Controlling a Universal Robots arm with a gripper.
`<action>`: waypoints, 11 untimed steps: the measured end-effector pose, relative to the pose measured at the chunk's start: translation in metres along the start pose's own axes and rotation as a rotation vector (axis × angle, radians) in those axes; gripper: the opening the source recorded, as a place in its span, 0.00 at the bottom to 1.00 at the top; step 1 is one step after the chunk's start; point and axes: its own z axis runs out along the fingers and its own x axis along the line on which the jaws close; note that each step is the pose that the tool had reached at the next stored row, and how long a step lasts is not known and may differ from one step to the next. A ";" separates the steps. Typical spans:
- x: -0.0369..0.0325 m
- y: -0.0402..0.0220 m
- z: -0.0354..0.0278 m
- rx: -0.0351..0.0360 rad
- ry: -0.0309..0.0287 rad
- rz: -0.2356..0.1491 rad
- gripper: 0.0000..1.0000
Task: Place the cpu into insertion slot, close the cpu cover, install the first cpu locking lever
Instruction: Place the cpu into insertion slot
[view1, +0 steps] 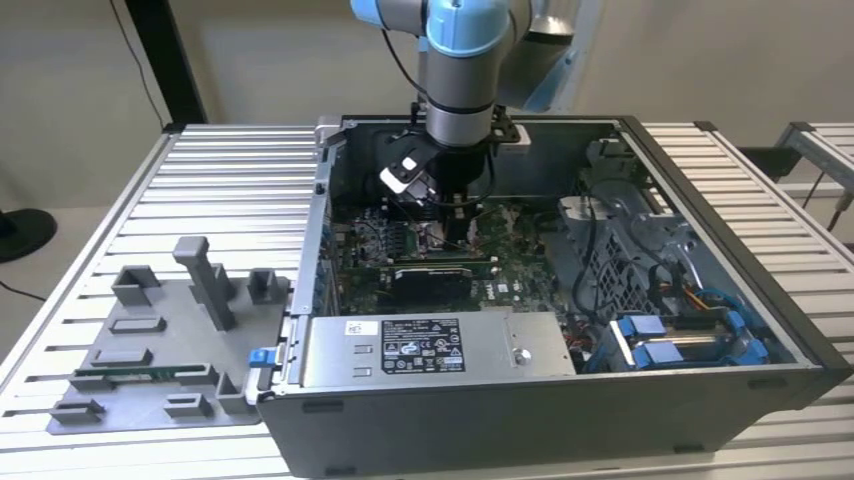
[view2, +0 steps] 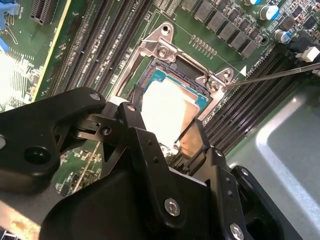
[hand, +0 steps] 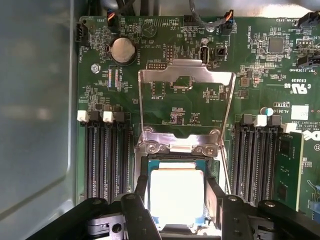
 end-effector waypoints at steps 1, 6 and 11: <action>0.0000 -0.0001 0.0002 0.0000 -0.0001 0.000 0.00; -0.0001 -0.0010 0.0015 0.0000 -0.0002 0.000 0.00; -0.0005 -0.0015 0.0023 0.0001 -0.0004 0.000 0.00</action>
